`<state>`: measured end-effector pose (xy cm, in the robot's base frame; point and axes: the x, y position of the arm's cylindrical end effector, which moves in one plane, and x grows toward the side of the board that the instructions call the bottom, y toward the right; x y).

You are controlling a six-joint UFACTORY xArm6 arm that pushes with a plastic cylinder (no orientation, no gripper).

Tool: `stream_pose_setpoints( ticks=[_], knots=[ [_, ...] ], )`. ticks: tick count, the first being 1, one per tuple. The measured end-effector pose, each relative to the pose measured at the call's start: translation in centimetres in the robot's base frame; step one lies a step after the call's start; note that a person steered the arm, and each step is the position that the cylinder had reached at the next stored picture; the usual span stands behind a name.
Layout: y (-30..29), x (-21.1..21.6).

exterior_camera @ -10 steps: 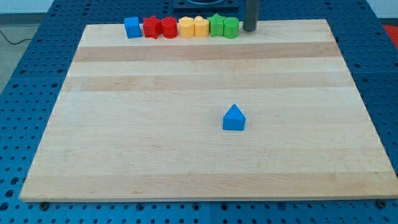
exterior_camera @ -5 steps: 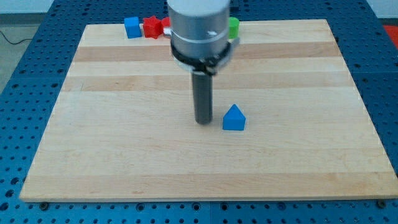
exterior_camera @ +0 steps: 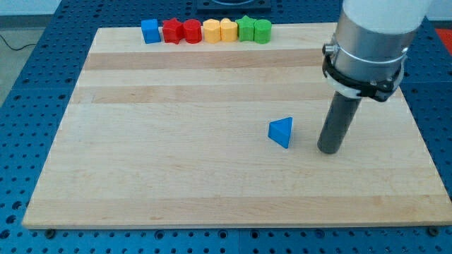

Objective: Push the blue triangle into group of blocks

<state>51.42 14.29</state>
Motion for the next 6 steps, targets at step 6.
stream_pose_setpoints(
  ticks=[6],
  knots=[
    [-6.6,-1.8]
  ],
)
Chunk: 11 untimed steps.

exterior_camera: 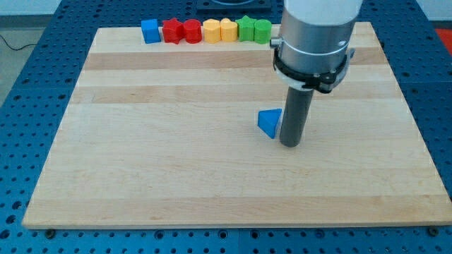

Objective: Push the blue triangle into group of blocks

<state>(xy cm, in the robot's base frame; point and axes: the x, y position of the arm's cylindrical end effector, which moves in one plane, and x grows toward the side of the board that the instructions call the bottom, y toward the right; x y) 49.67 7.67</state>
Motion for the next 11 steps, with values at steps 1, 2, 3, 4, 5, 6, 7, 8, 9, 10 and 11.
stream_pose_setpoints(
  ticks=[1,2,3,4,5,6,7,8,9,10,11],
  knots=[
    [-4.8,-1.3],
    [-5.5,-4.7],
    [-3.5,-8.4],
    [-0.1,-10.7],
    [1.3,-10.9],
    [1.3,-10.8],
    [3.1,-10.8],
    [4.7,-10.5],
    [5.2,-9.8],
    [6.9,-9.5],
    [9.8,-10.1]
  ],
)
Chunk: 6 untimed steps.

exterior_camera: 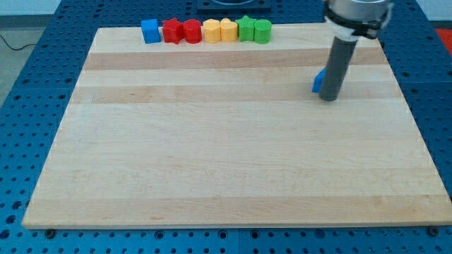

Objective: Push the blue triangle into group of blocks

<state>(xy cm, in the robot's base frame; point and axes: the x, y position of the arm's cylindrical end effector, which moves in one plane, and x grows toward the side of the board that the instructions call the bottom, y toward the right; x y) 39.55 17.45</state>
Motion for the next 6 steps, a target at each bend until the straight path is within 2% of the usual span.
stream_pose_setpoints(
  ticks=[2,3,4,6],
  knots=[
    [1.3,-7.3],
    [1.0,-8.5],
    [0.6,-6.3],
    [-5.4,-7.1]
  ],
)
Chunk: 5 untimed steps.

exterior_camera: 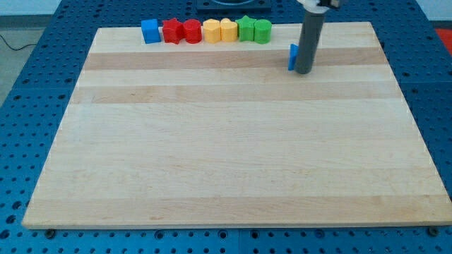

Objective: Push the blue triangle into group of blocks

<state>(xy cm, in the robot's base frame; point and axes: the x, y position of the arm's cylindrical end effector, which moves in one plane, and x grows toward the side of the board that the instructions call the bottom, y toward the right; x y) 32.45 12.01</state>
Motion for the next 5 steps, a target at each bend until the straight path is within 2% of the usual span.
stream_pose_setpoints(
  ticks=[3,5],
  knots=[
    [-0.2,-6.0],
    [-0.5,-8.4]
  ],
)
